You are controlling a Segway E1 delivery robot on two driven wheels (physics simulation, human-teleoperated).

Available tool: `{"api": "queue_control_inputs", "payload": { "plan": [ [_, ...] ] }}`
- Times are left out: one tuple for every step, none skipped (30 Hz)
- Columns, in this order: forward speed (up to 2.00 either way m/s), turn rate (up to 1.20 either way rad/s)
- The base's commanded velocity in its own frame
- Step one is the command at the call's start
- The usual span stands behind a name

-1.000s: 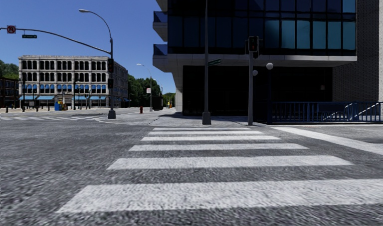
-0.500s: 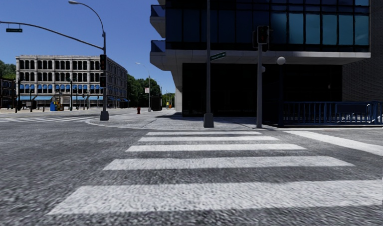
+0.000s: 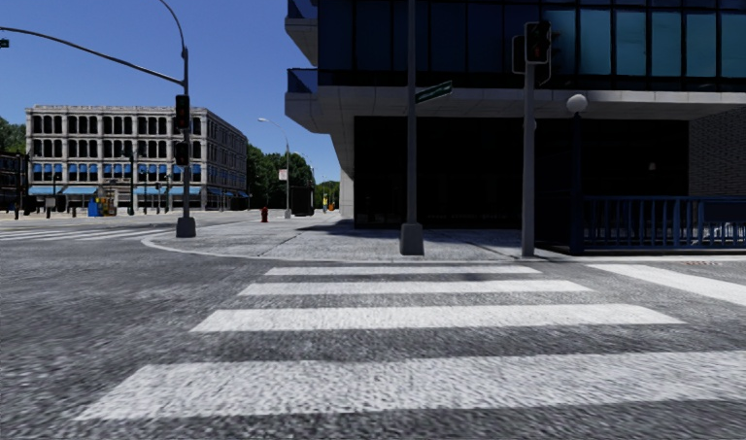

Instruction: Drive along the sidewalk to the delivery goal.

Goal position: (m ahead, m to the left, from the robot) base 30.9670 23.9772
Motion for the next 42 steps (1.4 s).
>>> {"api": "queue_control_inputs", "payload": {
  "plan": [
    [2.0, 0.0],
    [2.0, 0.0],
    [2.0, 0.0],
    [2.0, 0.0],
    [2.0, 0.0],
    [2.0, 0.0],
    [2.0, 0.0],
    [2.0, 0.0],
    [2.0, 0.0],
    [2.0, 0.0],
    [2.0, 0.0],
    [2.0, 0.0],
    [2.0, 0.0],
    [2.0, 0.0],
    [2.0, 0.0],
    [2.0, 0.0],
    [2.0, 0.0],
    [2.0, 0.0],
    [2.0, 0.0],
    [2.0, 0.0],
    [2.0, 0.0],
    [2.0, 0.0],
    [2.0, 0.0],
    [2.0, 0.0],
    [2.0, 0.0],
    [2.0, 0.0],
    [2.0, 0.0],
    [2.0, 0.0],
    [2.0, 0.05],
    [2.0, 0.15],
    [2.0, 0.2],
    [2.0, 0.2],
    [2.0, 0.2],
    [2.0, 0.21],
    [2.0, 0.21],
    [2.0, 0.21],
    [2.0, 0.21],
    [2.0, 0.21],
    [2.0, 0.21],
    [2.0, 0.21],
    [2.0, 0.21],
    [2.0, 0.21]
  ]
}}
